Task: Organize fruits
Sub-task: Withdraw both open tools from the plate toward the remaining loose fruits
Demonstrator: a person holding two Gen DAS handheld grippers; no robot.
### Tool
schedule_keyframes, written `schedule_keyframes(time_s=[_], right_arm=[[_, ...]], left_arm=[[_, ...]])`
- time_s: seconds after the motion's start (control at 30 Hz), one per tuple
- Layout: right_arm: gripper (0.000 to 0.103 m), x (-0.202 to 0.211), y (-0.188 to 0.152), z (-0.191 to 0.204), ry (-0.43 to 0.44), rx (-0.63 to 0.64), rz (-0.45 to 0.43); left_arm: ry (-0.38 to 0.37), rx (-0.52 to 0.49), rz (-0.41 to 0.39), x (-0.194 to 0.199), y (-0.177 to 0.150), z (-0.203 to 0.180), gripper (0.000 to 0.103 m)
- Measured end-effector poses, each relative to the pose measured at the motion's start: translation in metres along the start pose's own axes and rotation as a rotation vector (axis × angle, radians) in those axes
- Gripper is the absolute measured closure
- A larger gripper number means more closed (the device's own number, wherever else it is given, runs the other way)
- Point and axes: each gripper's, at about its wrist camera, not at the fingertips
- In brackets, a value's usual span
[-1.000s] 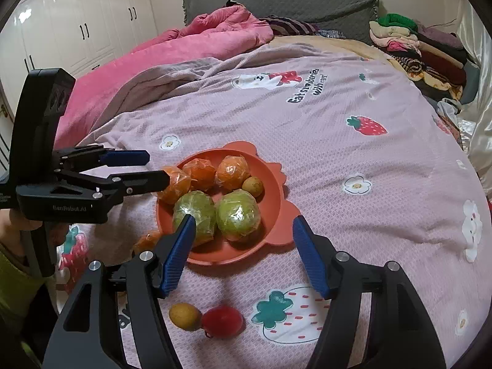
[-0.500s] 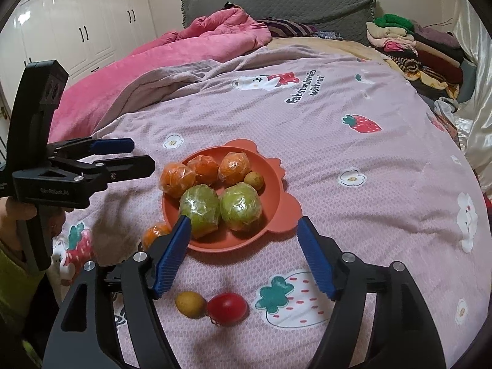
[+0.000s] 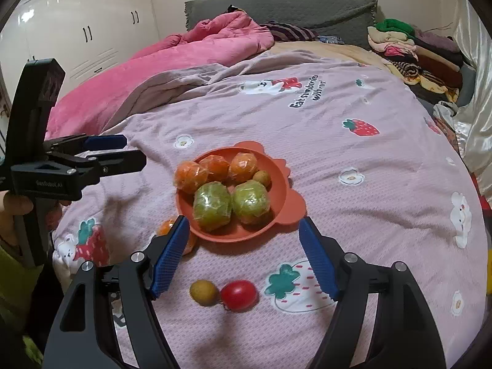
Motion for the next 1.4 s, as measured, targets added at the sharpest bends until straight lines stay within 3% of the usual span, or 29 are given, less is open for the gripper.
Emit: schedule_keyframes(time_s=[0.43, 1.4], right_arm=[[0.030, 0.017, -0.006, 0.006, 0.008, 0.005, -0.022], [0.029, 0.028, -0.041, 0.001, -0.034, 0.014, 0.020]], left_arm=[[0.025, 0.011, -0.031, 0.032, -0.011, -0.005, 0.010], [0.061, -0.037, 0.012, 0.039, -0.045, -0.032, 0.010]])
Point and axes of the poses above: each gripper's, at about its wrist camera, not at the fingertips, and x roughly against the way its jaws point, z to its left, y to its top, and after that the axes turned 5 degrees about z, right-handed
